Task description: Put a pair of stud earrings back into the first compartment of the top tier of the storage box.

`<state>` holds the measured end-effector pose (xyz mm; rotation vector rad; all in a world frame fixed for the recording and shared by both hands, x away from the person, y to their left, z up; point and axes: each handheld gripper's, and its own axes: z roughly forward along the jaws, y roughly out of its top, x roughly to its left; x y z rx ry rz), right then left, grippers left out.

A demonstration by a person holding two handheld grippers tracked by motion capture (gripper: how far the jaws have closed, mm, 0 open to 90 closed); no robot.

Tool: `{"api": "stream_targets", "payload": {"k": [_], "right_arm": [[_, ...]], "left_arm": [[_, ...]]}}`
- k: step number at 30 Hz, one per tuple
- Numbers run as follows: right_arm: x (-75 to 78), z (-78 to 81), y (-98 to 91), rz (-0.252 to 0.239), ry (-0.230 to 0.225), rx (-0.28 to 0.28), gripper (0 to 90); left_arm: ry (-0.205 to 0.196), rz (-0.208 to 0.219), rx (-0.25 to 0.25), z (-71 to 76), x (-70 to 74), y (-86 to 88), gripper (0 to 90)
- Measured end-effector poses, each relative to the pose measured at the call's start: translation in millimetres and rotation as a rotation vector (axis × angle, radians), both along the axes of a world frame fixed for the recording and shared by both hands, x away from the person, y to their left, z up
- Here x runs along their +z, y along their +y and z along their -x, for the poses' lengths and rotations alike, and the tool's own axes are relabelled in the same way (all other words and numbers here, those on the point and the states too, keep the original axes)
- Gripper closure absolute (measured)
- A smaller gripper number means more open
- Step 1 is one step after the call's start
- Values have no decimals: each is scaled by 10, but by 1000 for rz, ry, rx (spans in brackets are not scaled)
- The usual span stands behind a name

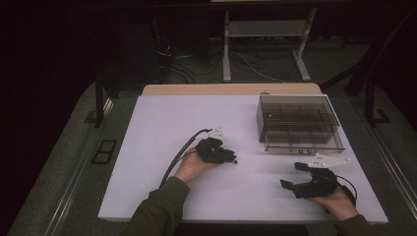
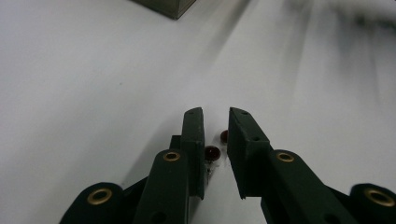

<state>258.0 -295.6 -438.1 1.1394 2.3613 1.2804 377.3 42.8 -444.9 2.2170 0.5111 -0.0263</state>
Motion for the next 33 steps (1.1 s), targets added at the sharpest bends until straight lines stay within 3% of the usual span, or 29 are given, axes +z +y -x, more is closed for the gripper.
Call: {"api": "stream_targets", "payload": {"k": [14,23,26,33], "right_arm": [[3,0,1,0,1,-2,112],[5,2,-2,2,-4,-1,112],[5,2,-3,2,-5,1,112],[7,4,-2,2,-6,2,112]], "left_arm": [[8,-37,2,-21,-68,-20,778],[15,-30,5,-30,-69,-15,784],[21,-10,13,-21,-54,-9,785],[8,3,14,-15,8,26,784]]}}
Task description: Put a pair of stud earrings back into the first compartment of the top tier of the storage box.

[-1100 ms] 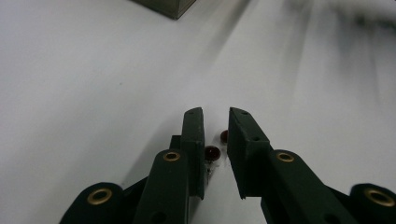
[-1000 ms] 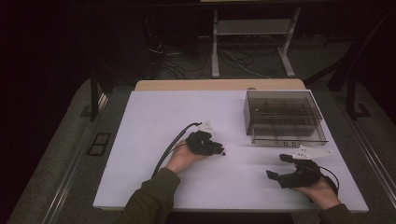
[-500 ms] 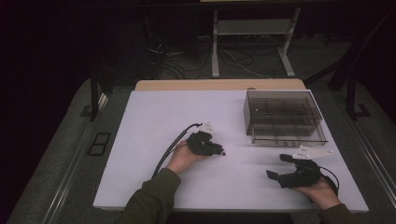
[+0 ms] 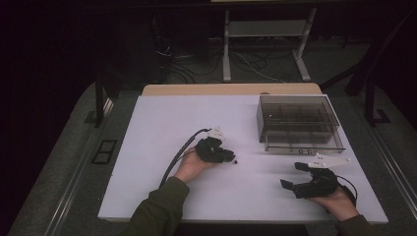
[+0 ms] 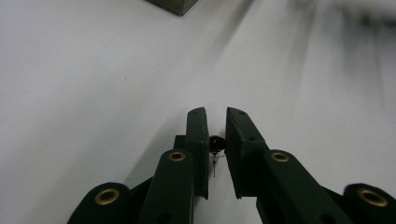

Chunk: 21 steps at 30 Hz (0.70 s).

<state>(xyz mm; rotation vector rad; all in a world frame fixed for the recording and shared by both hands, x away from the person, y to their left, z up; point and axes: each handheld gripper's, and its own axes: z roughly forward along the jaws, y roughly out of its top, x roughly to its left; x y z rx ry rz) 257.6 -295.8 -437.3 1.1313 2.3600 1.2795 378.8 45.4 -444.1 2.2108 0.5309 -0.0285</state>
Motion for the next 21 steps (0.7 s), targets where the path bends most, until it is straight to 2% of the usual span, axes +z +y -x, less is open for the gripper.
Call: {"api": "stream_targets", "payload": {"k": [14,21], "right_arm": [[-7,1,16,4,0,7,112],[-9,5,21,6,3,8,112]], "left_arm": [[-26,46,-4,57,222,37,782],[-38,53,4,63,326,52,782]]}}
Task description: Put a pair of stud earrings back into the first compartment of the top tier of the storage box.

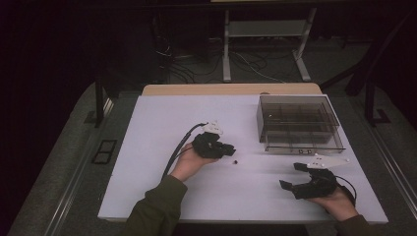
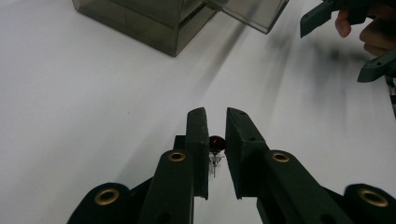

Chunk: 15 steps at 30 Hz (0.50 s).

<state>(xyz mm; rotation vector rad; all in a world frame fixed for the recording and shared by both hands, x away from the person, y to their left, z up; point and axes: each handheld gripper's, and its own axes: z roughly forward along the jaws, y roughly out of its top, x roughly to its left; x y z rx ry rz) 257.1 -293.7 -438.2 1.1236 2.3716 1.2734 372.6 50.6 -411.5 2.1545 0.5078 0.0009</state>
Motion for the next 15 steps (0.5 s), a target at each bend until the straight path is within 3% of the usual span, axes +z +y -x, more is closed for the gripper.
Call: {"api": "stream_targets", "payload": {"k": [15], "right_arm": [[0,14,-17,1,-9,-1,112]], "left_arm": [[-23,23,-36,-32,211,-165,782]]}}
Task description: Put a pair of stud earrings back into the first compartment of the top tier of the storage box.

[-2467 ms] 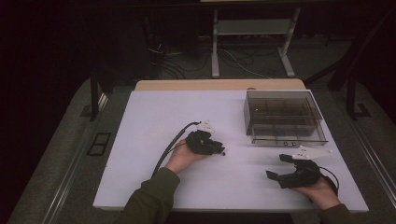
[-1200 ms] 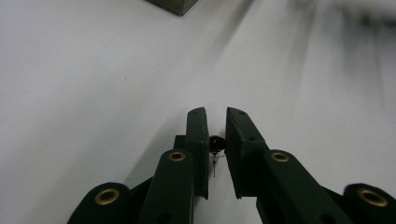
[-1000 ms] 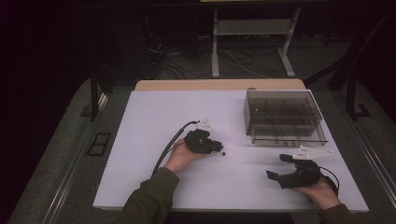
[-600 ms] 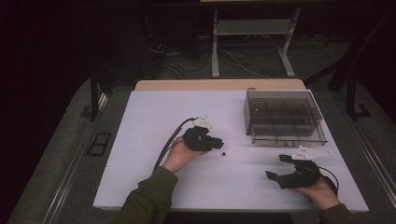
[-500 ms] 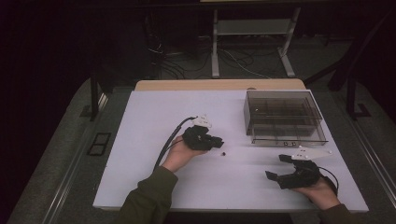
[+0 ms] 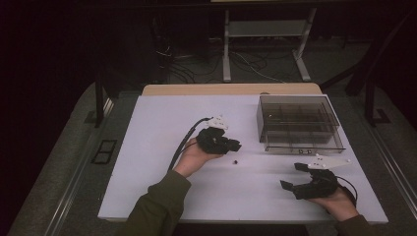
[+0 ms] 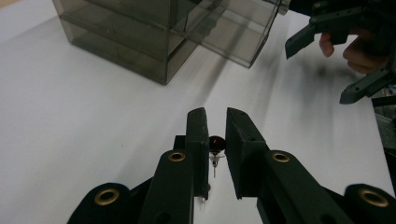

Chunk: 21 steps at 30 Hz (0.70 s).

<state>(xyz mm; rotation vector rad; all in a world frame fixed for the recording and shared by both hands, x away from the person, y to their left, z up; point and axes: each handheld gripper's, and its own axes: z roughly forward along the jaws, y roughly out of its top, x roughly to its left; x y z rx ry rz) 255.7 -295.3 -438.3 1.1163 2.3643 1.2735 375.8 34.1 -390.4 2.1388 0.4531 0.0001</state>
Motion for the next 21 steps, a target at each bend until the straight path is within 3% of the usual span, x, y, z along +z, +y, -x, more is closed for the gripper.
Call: {"api": "stream_targets", "payload": {"k": [21], "right_arm": [[-8,5,-1,-4,5,0,112]], "left_arm": [[-30,29,-67,-100,260,-425,782]]}}
